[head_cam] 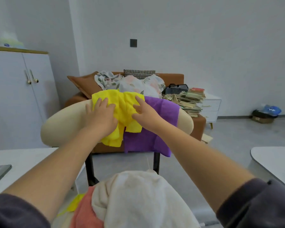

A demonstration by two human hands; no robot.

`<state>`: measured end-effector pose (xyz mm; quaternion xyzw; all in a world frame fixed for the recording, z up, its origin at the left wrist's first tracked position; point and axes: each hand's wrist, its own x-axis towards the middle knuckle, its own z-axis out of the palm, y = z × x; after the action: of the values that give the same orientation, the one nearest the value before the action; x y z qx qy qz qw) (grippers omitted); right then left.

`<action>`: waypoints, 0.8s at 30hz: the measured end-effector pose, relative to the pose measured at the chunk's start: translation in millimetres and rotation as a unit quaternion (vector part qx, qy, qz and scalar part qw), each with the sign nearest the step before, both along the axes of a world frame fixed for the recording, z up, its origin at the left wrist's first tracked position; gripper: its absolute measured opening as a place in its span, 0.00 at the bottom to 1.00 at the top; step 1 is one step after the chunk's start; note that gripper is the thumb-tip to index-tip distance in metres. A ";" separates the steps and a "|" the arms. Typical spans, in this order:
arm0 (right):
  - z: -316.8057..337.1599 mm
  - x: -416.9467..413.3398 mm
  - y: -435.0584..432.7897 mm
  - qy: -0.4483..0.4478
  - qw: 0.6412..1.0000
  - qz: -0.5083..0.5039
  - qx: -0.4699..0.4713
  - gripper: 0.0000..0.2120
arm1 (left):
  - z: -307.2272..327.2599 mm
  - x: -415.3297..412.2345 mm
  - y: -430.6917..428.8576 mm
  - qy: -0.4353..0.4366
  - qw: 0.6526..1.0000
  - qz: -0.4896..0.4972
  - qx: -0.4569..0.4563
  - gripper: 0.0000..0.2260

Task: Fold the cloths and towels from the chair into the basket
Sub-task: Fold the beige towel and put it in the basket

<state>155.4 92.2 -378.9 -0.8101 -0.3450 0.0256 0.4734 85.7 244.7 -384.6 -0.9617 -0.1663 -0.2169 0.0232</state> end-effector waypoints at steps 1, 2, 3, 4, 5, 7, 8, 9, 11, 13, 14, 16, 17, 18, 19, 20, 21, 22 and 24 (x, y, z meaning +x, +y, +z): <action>-6.2 -8.3 -7.1 0.004 1.000 0.001 0.003 0.33 | -7.8 -9.6 -9.8 -0.016 0.999 -0.022 -0.017 0.23; -13.2 -18.4 -15.3 0.013 1.000 0.000 0.008 0.32 | -16.5 -20.6 -20.4 -0.034 0.998 -0.049 -0.034 0.22; -22.1 -28.8 -23.6 0.024 1.000 0.000 0.016 0.31 | -26.1 -32.8 -30.8 -0.049 0.994 -0.074 -0.058 0.22; -31.5 -41.4 -32.5 0.037 0.999 -0.002 0.024 0.31 | -36.8 -46.2 -40.9 -0.064 0.990 -0.095 -0.088 0.21; -42.0 -55.5 -41.3 0.053 0.998 -0.003 0.035 0.30 | -48.7 -60.0 -50.2 -0.077 0.983 -0.112 -0.120 0.20; -68.1 -86.4 -59.2 0.099 0.992 -0.004 0.072 0.27 | -78.4 -88.4 -66.2 -0.082 0.974 -0.126 -0.169 0.16; -83.9 -102.6 -68.6 0.120 0.989 -0.008 0.088 0.26 | -95.2 -103.2 -73.8 -0.070 0.973 -0.124 -0.184 0.14; -100.5 -118.4 -77.7 0.137 0.986 -0.016 0.096 0.24 | -113.0 -118.0 -81.6 -0.049 0.973 -0.117 -0.193 0.13; -135.6 -145.3 -93.2 0.156 0.983 -0.041 0.089 0.21 | -145.2 -144.1 -95.9 0.001 0.975 -0.099 -0.197 0.12; -168.4 -163.8 -104.0 0.162 0.983 -0.059 0.062 0.20 | -170.0 -163.5 -108.6 0.045 0.976 -0.087 -0.195 0.16; -181.9 -170.8 -107.8 0.163 0.984 -0.060 0.040 0.19 | -180.0 -170.2 -114.0 0.063 0.977 -0.088 -0.186 0.19; -202.6 -179.9 -113.1 0.166 0.984 -0.067 0.005 0.18 | -197.5 -178.4 -122.4 0.078 0.980 -0.094 -0.158 0.22; -209.0 -182.7 -115.2 0.172 0.983 -0.070 -0.001 0.18 | -203.5 -180.8 -125.4 0.073 0.982 -0.097 -0.142 0.23; -212.6 -184.2 -117.2 0.176 0.982 -0.070 -0.003 0.18 | -208.2 -181.4 -127.2 0.064 0.985 -0.101 -0.124 0.23; -213.5 -183.5 -118.2 0.175 0.982 -0.069 -0.003 0.18 | -210.6 -181.4 -128.2 0.053 0.987 -0.106 -0.109 0.22; -212.6 -181.2 -118.6 0.171 0.983 -0.069 -0.003 0.18 | -210.5 -181.0 -128.9 0.041 0.988 -0.112 -0.102 0.19; -211.0 -179.2 -119.4 0.168 0.983 -0.069 -0.002 0.18 | -211.4 -179.8 -129.2 0.029 0.988 -0.115 -0.102 0.15; -209.8 -177.4 -120.2 0.166 0.984 -0.069 -0.001 0.18 | -211.0 -178.1 -129.2 0.021 0.987 -0.115 -0.106 0.12; -208.9 -173.8 -122.6 0.158 0.985 -0.071 -0.008 0.19 | -209.1 -174.5 -129.3 0.019 0.987 -0.104 -0.122 0.12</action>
<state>-18.4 -30.5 -587.8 -0.8220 -0.2073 0.1217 0.5163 -88.8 115.4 -593.7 -0.9734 -0.0896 -0.1776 -0.1134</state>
